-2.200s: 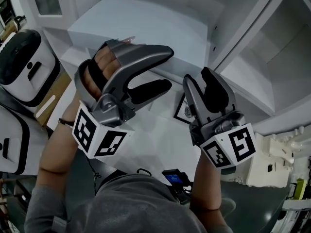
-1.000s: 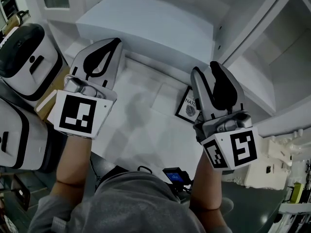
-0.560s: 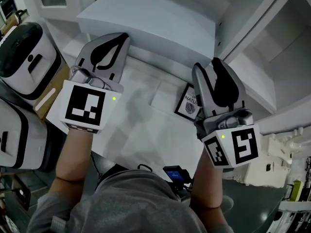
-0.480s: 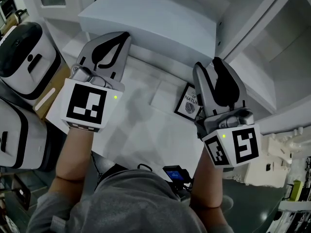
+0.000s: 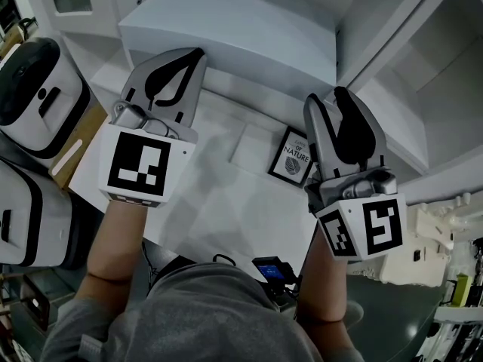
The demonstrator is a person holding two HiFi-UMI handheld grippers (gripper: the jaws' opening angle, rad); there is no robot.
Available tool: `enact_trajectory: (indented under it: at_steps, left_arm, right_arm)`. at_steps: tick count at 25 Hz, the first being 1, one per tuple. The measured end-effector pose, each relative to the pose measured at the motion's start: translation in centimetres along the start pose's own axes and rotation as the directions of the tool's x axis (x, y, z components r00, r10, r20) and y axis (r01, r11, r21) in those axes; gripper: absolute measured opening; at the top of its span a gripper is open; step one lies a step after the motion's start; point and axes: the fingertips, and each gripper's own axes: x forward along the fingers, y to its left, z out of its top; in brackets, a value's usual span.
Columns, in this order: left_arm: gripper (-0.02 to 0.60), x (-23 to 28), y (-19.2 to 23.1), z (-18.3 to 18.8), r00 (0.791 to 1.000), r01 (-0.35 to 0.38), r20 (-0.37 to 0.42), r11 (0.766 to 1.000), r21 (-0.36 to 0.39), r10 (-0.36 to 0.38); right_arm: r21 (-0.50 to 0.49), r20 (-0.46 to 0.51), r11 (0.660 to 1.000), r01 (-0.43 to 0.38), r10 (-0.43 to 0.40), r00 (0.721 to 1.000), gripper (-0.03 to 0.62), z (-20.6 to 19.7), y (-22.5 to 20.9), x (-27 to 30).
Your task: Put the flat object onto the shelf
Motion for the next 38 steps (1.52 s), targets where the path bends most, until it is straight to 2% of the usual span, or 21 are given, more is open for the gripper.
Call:
enact_trajectory:
  at_steps: [3,8,23,38]
  left_arm:
    - [0.006,0.2,-0.1,0.1,1.000,0.000,0.015,1.000,-0.001,0.000]
    - [0.006,0.6,-0.3,0.1,1.000,0.003,0.018,1.000,-0.013,-0.002]
    - [0.006,2.4,0.2,-0.6,1.000,0.010,-0.002,1.000,-0.029,-0.010]
    - [0.006,3.5,1.2,-1.0,1.000,-0.001,-0.003,0.999,-0.040,0.001]
  right_arm:
    - [-0.026,0.038,1.000,0.002,-0.001,0.999,0.160,1.1,0.4,-0.5]
    - [-0.021,0.047,0.999,-0.040,0.041,0.998,0.053,1.3,1.4,-0.3]
    - [0.025,-0.032,0.999,-0.040,0.041,0.999,0.046,-2.1,0.4,2.6]
    - [0.030,-0.035,0.998,-0.054,0.055,0.998,0.032,-2.7,0.6,4.2]
